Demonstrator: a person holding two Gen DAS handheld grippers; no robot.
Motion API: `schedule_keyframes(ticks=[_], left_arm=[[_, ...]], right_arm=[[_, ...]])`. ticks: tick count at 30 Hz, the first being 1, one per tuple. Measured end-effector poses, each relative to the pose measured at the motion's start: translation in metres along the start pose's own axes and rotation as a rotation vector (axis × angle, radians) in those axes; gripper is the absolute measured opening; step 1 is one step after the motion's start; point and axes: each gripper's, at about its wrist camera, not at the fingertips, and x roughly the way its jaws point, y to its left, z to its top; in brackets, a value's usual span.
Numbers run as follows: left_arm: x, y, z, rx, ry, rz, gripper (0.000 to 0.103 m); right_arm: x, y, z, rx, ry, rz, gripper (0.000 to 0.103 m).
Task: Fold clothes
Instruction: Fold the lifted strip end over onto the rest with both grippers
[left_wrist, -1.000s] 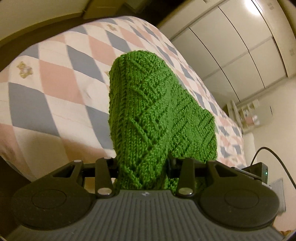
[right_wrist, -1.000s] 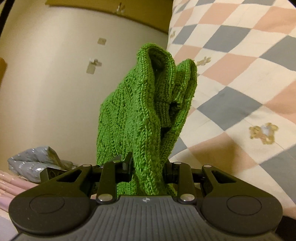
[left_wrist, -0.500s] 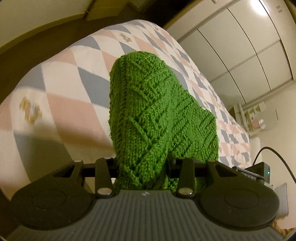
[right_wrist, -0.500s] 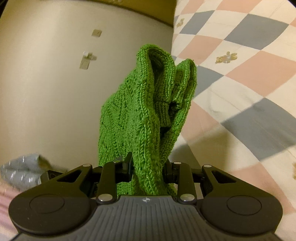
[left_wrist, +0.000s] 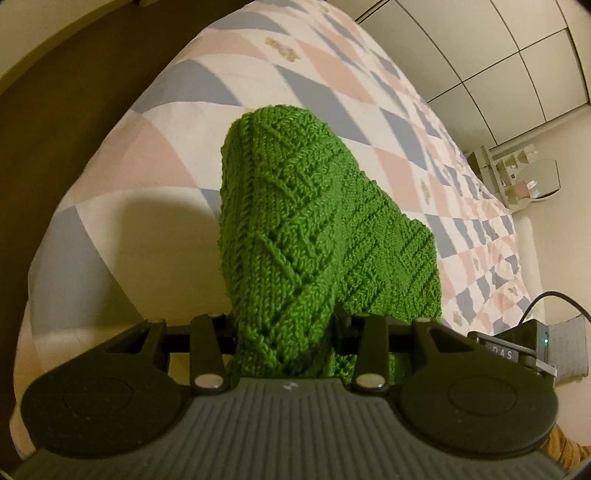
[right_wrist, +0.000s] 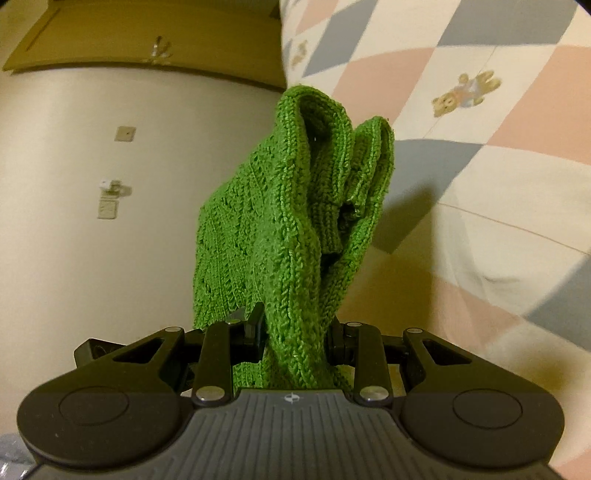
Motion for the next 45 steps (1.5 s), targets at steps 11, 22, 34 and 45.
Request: schedule_keyframes(ticks=[11,22,34,45], left_arm=[[0.060,0.066,0.016,0.039,0.023,0.009,0.047],[-0.007,0.032,0.026,0.238,-0.095,0.177,0.005],[0.073,-0.004,0.080,0.493,-0.109,0.258,0.004],[0.087,0.022,0.076,0.450,-0.095,0.230,0.003]], right_arm=[[0.078,-0.038,0.016,-0.023,-0.034,-0.116,0.033],[0.043,-0.001,0.032,-0.171,-0.184,-0.329,0.045],[0.081,0.036,0.058,-0.455,-0.278,-0.404,0.005],[0.120,0.006,0.060,-0.503,-0.193,-0.485,0.000]])
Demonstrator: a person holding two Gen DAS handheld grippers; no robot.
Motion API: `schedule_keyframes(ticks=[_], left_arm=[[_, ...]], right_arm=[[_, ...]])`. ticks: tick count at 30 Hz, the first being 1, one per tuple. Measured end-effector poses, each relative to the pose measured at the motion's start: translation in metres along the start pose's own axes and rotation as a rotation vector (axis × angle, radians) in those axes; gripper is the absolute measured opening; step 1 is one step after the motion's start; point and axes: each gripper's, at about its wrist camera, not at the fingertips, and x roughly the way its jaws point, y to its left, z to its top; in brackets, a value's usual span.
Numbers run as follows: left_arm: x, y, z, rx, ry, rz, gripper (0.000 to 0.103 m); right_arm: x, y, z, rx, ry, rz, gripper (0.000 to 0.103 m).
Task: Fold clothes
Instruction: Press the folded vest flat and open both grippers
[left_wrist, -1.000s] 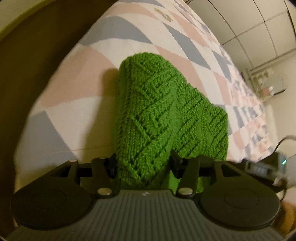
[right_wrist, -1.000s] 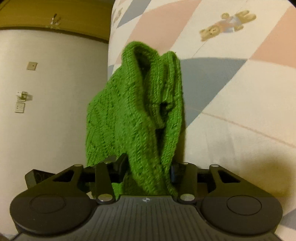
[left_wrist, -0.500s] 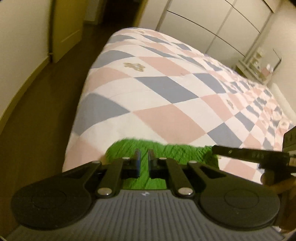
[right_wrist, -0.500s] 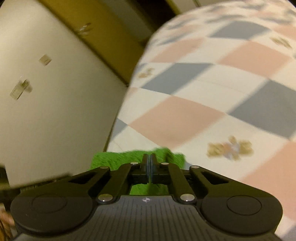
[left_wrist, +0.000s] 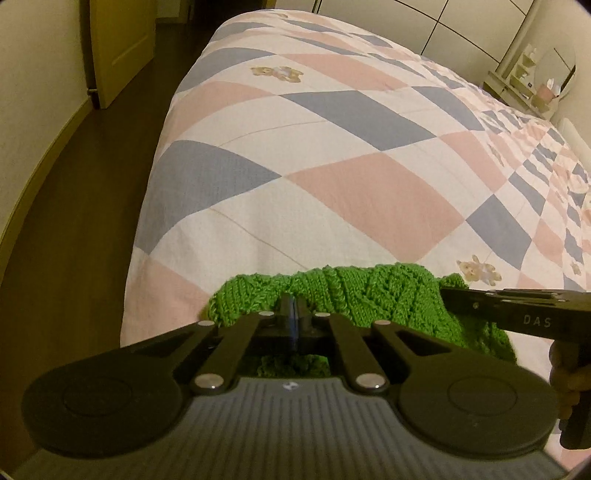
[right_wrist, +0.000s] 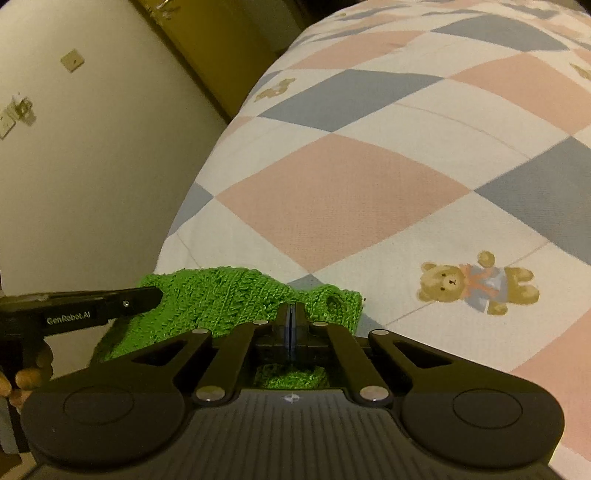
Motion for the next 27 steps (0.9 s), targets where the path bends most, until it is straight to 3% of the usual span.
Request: schedule_keyframes(ticks=[6,10,12,14,18,21,23,27], left_arm=[[-0.002,-0.007,0.005,0.002,-0.002,0.021,0.003],[-0.034,-0.014,0.001,-0.018,-0.049,0.020,0.003],[-0.060,-0.018,-0.010,-0.026,-0.078,0.012,0.004],[-0.084,-0.022,-0.026,-0.035,-0.101,0.006,0.004],[-0.100,-0.023,-0.057,-0.080,-0.085,0.018,0.004],[-0.076,-0.027,-0.068,-0.042,-0.030,0.063,0.004],[-0.058,-0.030,-0.070,-0.003,0.000,0.101,0.004],[-0.063,-0.036,-0.071,0.024,0.001,0.137,0.003]], right_arm=[[0.000,-0.003,0.002,-0.018,0.022,0.000,0.000],[-0.005,0.001,0.008,-0.040,0.025,-0.011,0.000],[-0.022,0.005,0.007,-0.044,-0.032,-0.012,0.001],[-0.045,0.011,0.002,-0.047,-0.092,0.004,0.011],[-0.084,0.025,-0.029,-0.068,-0.108,0.072,0.011],[-0.079,0.033,-0.055,-0.143,-0.043,0.033,0.010],[-0.059,0.031,-0.065,-0.185,0.016,-0.024,0.002],[-0.031,0.028,-0.060,-0.239,0.082,-0.036,0.000]])
